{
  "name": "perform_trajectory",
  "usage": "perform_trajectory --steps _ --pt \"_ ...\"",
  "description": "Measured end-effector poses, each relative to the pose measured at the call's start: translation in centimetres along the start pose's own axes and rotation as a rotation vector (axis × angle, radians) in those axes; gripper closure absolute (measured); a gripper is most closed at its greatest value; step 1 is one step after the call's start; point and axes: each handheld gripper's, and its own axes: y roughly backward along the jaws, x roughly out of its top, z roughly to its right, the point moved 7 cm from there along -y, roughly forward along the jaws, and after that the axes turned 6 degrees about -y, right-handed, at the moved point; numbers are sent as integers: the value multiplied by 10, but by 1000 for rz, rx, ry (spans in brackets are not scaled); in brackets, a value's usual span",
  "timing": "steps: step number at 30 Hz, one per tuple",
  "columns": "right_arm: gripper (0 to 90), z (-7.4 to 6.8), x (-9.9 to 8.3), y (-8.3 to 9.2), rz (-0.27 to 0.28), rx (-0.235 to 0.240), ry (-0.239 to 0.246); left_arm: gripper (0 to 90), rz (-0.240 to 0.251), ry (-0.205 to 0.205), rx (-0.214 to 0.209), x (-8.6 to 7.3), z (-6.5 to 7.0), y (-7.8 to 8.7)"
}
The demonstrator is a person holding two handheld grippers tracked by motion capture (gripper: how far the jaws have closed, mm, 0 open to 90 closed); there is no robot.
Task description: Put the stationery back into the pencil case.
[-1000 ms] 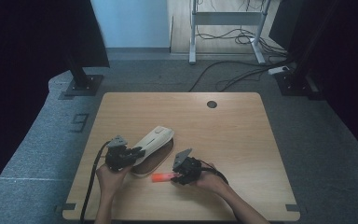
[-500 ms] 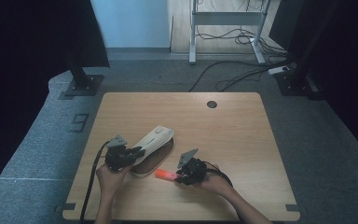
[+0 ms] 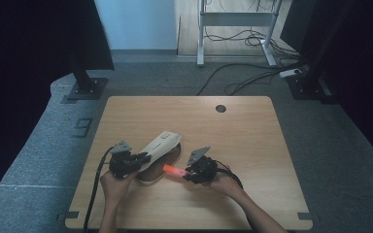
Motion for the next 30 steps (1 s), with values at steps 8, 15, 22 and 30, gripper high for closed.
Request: perform_trajectory --steps 8,15,22,30 --pt "656 7 21 -13 0 -30 -3 743 0 -4 2 1 3 0" --pt "656 12 39 -28 -3 -34 -12 742 -5 -13 15 2 3 0" --pt "656 14 46 -41 -28 -39 1 741 -9 -12 50 1 -1 3" --pt "656 17 44 -43 -38 -45 -2 745 6 -5 28 3 1 3"
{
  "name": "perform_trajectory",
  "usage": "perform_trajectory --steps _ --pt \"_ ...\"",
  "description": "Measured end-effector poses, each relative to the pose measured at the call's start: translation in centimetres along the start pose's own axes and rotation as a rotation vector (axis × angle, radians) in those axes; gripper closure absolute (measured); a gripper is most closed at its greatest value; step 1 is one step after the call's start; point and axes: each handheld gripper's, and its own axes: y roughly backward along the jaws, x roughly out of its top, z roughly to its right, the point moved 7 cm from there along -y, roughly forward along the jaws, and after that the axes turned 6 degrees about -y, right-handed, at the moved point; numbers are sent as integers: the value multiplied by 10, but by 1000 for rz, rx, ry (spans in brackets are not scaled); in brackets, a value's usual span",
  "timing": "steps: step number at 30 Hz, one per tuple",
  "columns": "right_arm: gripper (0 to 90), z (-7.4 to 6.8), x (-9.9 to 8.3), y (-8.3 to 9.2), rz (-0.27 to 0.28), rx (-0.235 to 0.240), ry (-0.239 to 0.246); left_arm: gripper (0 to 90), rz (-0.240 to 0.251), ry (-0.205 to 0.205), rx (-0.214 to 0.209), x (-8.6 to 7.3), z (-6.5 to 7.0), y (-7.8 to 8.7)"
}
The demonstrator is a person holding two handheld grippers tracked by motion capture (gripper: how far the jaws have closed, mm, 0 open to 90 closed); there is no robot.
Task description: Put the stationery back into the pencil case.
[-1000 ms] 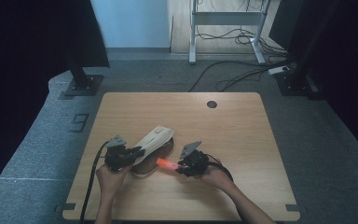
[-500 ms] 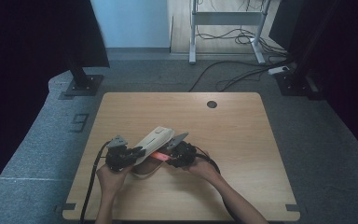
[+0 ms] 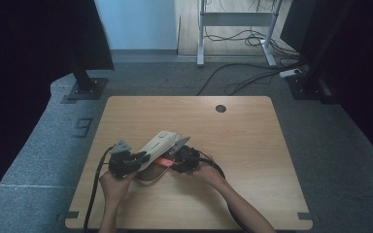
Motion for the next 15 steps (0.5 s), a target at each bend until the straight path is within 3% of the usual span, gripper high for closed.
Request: perform_trajectory --steps 15 --pt "655 7 20 -16 25 -7 -19 744 -5 -4 -41 0 7 -6"
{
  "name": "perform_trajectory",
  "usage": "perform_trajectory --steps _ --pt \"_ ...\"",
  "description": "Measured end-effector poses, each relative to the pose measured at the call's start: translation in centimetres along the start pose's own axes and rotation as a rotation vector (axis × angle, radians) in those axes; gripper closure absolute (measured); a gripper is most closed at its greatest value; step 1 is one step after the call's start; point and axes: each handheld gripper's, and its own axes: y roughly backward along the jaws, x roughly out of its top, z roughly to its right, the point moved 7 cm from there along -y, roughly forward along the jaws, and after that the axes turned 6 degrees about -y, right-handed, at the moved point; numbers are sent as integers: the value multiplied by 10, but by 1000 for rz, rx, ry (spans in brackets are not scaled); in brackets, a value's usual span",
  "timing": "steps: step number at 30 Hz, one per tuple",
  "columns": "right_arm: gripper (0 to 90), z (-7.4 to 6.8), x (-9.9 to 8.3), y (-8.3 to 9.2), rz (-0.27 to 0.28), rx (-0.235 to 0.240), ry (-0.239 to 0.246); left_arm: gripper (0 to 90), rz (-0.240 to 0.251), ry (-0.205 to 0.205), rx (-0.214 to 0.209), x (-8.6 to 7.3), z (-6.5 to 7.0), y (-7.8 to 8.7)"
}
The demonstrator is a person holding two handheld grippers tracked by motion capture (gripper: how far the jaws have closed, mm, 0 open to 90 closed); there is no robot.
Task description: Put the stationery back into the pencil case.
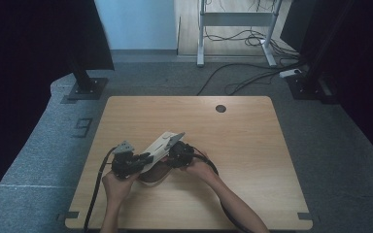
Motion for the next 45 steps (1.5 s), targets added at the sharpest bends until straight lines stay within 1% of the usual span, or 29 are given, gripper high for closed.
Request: perform_trajectory --steps 4,5,8,9,11,13,16,18,20,22,25,27,28,30,31,34,35,38,43,45 --pt "644 3 -1 -5 -10 8 -16 743 -2 1 -1 0 0 -1" --pt "625 4 -2 -6 -8 3 -17 743 -2 0 -1 0 0 -1" --pt "530 7 -4 -5 5 1 -20 743 -2 2 -3 -1 0 -1" --pt "514 7 -6 -3 6 -8 -25 743 -2 3 -3 -1 0 -1" --pt "494 9 -9 2 9 -8 -28 742 -2 1 -3 -1 0 -1" --pt "484 10 -12 8 12 -16 -34 742 -3 2 -4 -1 -1 -1" --pt "475 11 -19 15 11 -12 -36 742 -4 2 -4 -1 -1 -1" --pt "473 10 -25 17 4 -9 -37 742 -4 2 -5 -1 -1 -1" --pt "472 12 -30 18 -5 -19 -35 742 -5 2 -5 -1 0 -1" --pt "475 13 -34 18 -8 -19 -42 741 -4 3 -4 -1 -1 -1" --pt "521 15 -40 18 -23 -19 -55 742 -5 4 -6 -1 -1 -1" --pt "591 15 -43 17 -38 -8 -60 742 -5 4 -6 -1 -1 -1" --pt "634 16 -44 17 -40 -11 -61 741 -5 3 -6 -1 -1 -1" --pt "685 16 -43 16 -42 -12 -70 742 -5 2 -6 -1 0 -1" --pt "700 15 -43 15 -41 -12 -67 742 -5 2 -6 -1 0 -1" --pt "714 15 -37 14 -28 -18 -62 742 -6 2 -8 -1 0 -1" --pt "716 15 -35 13 -29 -21 -66 742 -6 2 -8 -1 0 -1" --pt "724 15 -29 10 -29 -32 -50 742 -7 1 -9 -1 0 -2" --pt "745 13 -19 5 -15 -40 -49 741 -7 1 -12 -1 0 -2" --pt "750 14 -15 2 -18 -49 -44 741 -7 0 -11 -1 0 -2"
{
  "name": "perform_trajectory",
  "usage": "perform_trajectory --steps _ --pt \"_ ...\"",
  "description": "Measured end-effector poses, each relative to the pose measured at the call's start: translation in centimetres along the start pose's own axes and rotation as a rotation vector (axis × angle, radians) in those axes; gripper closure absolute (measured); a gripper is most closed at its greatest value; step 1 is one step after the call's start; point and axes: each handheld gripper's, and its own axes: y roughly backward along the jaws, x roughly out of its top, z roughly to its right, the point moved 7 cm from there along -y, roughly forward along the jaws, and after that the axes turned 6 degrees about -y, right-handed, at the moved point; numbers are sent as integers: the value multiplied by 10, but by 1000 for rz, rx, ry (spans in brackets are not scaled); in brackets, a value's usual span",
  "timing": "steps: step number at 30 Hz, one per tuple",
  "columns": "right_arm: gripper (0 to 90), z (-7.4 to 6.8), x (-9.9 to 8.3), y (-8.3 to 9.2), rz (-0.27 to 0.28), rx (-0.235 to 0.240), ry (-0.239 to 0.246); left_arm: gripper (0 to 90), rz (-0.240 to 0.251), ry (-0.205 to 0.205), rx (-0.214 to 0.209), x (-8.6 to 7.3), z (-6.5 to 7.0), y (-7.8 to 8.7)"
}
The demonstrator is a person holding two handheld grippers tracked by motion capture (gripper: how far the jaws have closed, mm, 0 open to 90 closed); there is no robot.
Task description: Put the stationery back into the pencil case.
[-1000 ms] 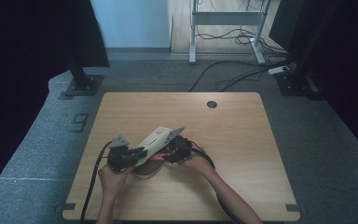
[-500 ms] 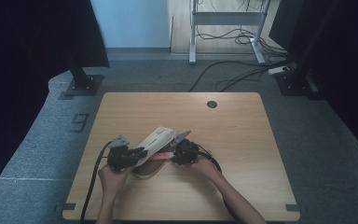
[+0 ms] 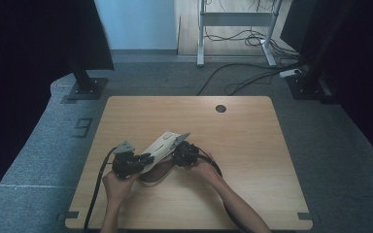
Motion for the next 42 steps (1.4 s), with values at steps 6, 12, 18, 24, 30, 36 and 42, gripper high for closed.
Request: perform_trajectory --steps 6,12,18,24,30,36,42 --pt "750 1 8 -5 15 -4 -11 740 0 -2 -1 0 0 0" --pt "694 1 6 -3 24 2 -22 736 -4 -8 -3 -1 0 -1" --pt "619 2 1 3 24 9 -26 732 -9 -10 -8 -1 1 -2" --pt "556 5 -3 14 37 12 -31 719 -14 -19 -14 -2 2 -4" --pt "528 9 -8 23 41 12 -41 704 -30 -29 -29 -4 4 -6" --pt "507 10 -14 31 47 8 -44 553 -26 -25 -57 -4 6 -9" --pt "478 12 -20 44 66 9 -52 391 -12 -37 -53 -3 6 -6"
